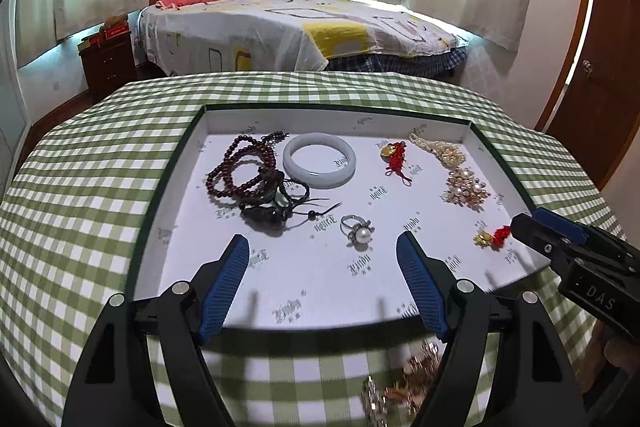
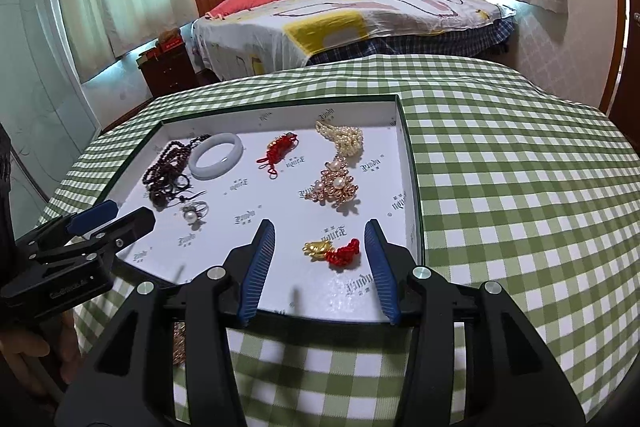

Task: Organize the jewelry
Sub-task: 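Withdraw both open tools from the tray toward the rhinestone brooch and gold chain, then grasp the silver rhinestone brooch with the left tool while the right tool grasps the gold chain necklace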

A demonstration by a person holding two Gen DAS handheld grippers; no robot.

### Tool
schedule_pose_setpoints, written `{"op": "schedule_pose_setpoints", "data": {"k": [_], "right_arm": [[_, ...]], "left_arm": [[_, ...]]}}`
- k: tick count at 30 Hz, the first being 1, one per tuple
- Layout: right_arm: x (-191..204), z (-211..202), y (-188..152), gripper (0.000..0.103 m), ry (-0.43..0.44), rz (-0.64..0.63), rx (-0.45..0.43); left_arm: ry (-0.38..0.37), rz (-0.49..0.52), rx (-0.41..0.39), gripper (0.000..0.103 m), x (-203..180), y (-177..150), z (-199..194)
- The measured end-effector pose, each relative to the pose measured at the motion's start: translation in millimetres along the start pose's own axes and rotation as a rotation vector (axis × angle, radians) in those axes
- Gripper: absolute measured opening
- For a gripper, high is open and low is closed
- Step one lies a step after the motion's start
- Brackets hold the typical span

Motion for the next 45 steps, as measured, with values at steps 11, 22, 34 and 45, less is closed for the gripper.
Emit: {"op": "schedule_pose_setpoints", "data": {"k": [11,22,34,45], "right_arm": [[5.2,-22.4,-25.4,0.046,0.007,0.007,0.019],[6.1,-40.1,-50.1,0.046,-0.001,-0.004,0.038],[4.9,-46.0,-54.5,0.046,0.004,0.002,0.033],[5.4,-38.5,-56.8,0.046,-0.001,0.002,0.052]], "left_arm": [[-0.009,-0.013,0.017,0.074,0.8,-29.5,-34.2],[-0.005,0.019,0.08,0.074,-9.0,-65.0,-42.4],[0.013,0.055,0.135,0.064,-13.8,-76.6,-26.2],[0.017,0.083,0.129,0.054,-10.7,-76.7,-23.0]]}}
Point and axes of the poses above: each gripper's, at about its wrist camera, not at the fingertips, and z roughly the way its jaws point, x to its left, y to its top, the point moved 1 cm from there along z, roughly the way its jaws point
